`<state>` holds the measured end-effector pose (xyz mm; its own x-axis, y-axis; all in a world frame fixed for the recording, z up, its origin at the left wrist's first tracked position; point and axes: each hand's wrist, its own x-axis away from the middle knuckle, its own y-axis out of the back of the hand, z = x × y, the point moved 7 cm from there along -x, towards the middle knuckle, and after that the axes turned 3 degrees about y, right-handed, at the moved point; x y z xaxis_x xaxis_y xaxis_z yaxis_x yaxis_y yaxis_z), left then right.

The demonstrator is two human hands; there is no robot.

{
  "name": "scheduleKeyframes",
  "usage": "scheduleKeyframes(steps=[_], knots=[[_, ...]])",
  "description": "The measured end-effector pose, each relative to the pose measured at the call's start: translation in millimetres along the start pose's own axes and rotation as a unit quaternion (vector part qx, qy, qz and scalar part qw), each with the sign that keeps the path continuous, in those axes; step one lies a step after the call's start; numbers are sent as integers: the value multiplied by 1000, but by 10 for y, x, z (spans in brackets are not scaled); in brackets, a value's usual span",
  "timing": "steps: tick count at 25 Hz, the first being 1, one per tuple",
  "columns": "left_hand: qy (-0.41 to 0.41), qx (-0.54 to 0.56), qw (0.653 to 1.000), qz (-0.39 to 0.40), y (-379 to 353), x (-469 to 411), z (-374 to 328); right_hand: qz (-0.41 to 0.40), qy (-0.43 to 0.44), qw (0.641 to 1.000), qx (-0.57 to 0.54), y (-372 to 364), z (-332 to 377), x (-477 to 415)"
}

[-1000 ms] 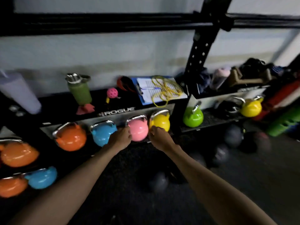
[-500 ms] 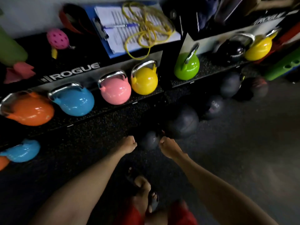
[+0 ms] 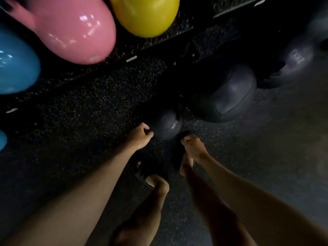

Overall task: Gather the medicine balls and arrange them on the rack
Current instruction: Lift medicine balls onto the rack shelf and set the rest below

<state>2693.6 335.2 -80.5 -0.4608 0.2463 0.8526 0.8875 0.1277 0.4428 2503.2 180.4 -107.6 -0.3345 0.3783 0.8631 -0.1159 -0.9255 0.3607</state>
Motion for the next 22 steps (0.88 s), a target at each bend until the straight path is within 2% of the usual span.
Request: scheduleKeyframes(steps=[3,6,8,13,18,22], knots=[[42,50,998,-25,-325,-724,233,-1,-40,996,-83,-209,-273,-809],[74,164,982,-53,-444,-1265,390,4,-88,974,-211,-361,-406,-1374],[90,231,968,-43,-505,-1573,443,16,-109,949,-294,-479,-454,-1709],[103,316,943,24,-707,-2030,431,47,-113,910,-395,-725,-449,-2187],[110,349,931,10,-655,-1861,522,12,-97,905,-415,-789,-410,-2028],[96,321,940,65,-689,-1555,611,13,-97,915,-390,-730,-419,-1709]])
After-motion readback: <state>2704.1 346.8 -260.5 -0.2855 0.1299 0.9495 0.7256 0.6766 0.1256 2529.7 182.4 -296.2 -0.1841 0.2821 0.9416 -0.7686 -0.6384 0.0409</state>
